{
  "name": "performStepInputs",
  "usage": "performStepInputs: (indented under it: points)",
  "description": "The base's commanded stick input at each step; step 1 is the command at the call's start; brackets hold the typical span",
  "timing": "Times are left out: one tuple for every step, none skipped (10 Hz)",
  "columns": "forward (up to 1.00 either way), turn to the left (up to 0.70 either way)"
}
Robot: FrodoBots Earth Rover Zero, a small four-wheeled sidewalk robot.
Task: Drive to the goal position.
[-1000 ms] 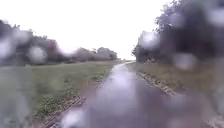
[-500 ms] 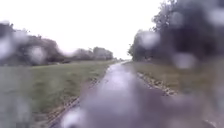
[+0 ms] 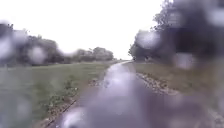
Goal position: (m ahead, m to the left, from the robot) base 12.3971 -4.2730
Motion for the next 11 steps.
performStepInputs:
  points:
    - [0.85,0.0]
    - [0.85,-0.2]
    - [0.85,-0.34]
    - [0.85,-0.34]
    - [0.85,-0.34]
    - [0.85,0.0]
    - [0.85,0.0]
    - [0.85,0.0]
    - [0.85,0.0]
    - [0.85,0.0]
    - [0.85,0.0]
